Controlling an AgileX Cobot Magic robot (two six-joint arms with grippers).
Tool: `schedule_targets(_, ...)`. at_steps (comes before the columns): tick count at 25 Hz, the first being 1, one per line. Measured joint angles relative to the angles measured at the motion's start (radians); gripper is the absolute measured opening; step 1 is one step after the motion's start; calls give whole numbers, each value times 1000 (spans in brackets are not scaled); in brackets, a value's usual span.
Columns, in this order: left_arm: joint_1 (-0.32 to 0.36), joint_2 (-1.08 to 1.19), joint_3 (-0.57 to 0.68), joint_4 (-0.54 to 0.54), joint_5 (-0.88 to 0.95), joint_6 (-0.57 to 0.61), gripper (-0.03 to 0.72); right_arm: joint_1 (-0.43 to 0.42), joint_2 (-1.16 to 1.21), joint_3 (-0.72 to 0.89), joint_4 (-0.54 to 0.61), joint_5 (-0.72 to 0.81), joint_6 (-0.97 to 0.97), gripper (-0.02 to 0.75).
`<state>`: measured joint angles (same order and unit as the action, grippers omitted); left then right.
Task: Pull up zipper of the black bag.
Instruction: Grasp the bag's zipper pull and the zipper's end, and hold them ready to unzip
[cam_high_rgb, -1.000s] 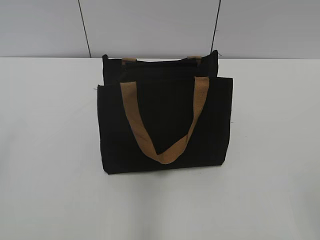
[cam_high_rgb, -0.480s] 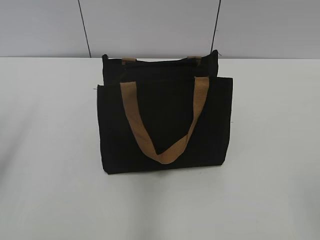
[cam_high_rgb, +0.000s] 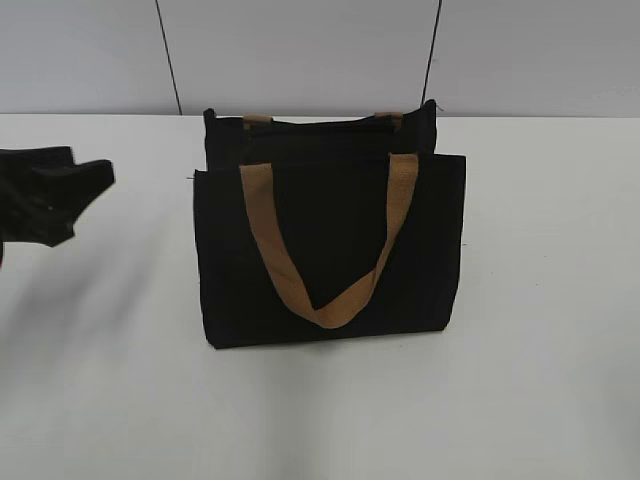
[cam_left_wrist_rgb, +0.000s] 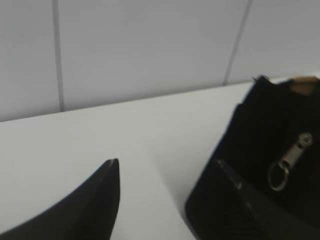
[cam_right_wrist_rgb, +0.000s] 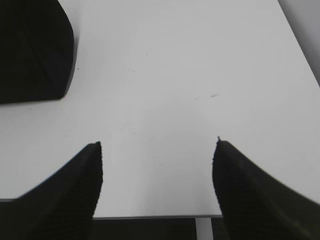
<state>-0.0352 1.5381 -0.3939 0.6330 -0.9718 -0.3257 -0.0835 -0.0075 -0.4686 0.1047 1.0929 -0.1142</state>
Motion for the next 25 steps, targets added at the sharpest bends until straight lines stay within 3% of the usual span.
schedule_targets(6,0,192,-176,434,-21,-26,377,0,0,0,0,0,0,522)
schedule_targets(10,-14,305,-255,570,-30,-26,372,0,0,0,0,0,0,522)
schedule_targets(16,-83,436,-341,598,-57,-26,363,0,0,0,0,0,0,522)
schedule_targets(20,-110,461,-378,524,-65,-26,329,0,0,0,0,0,0,522)
schedule_targets(22,-112,465,-382,501,-70,-26,258,0,0,0,0,0,0,522)
schedule_targets(25,-113,475,-382,505,-69,-26,67,0,0,0,0,0,0,522)
